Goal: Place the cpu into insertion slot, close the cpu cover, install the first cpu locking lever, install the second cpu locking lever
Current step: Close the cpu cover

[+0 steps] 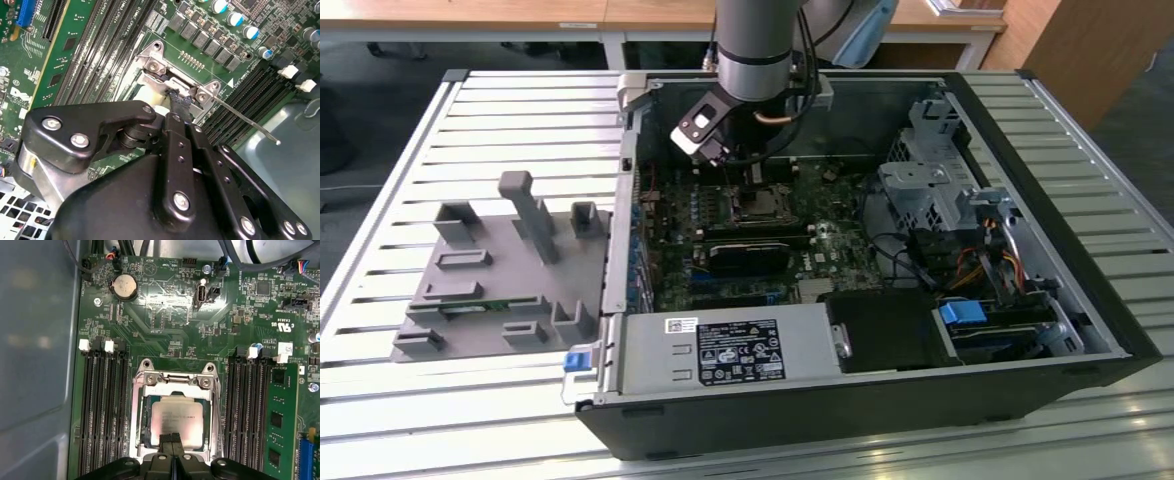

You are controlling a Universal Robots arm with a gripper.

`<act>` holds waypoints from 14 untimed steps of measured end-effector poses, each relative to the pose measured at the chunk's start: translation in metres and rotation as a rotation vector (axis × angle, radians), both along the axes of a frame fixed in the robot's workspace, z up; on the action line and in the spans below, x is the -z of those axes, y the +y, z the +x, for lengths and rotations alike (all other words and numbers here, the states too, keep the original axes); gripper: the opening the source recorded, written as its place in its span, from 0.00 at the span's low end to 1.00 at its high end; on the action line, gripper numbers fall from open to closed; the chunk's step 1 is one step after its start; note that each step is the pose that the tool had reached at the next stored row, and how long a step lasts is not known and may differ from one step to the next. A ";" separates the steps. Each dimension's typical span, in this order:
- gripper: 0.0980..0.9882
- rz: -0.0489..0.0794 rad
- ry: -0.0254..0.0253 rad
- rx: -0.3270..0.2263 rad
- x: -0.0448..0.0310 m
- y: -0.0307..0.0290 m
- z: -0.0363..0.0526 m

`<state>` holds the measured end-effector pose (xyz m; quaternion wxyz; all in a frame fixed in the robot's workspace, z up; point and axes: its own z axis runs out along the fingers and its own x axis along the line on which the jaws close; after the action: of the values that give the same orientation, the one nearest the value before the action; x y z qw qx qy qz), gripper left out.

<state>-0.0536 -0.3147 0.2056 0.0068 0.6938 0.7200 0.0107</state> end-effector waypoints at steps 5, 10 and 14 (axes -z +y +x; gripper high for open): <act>0.01 0.000 0.0001 0.000 0.0028 0.0000 0.0000; 0.01 0.000 0.0004 0.000 0.0054 -0.0001 0.0005; 0.01 0.000 0.0003 0.000 0.0066 -0.0001 0.0033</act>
<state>-0.0503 -0.3148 0.1990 0.0066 0.6939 0.7200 0.0106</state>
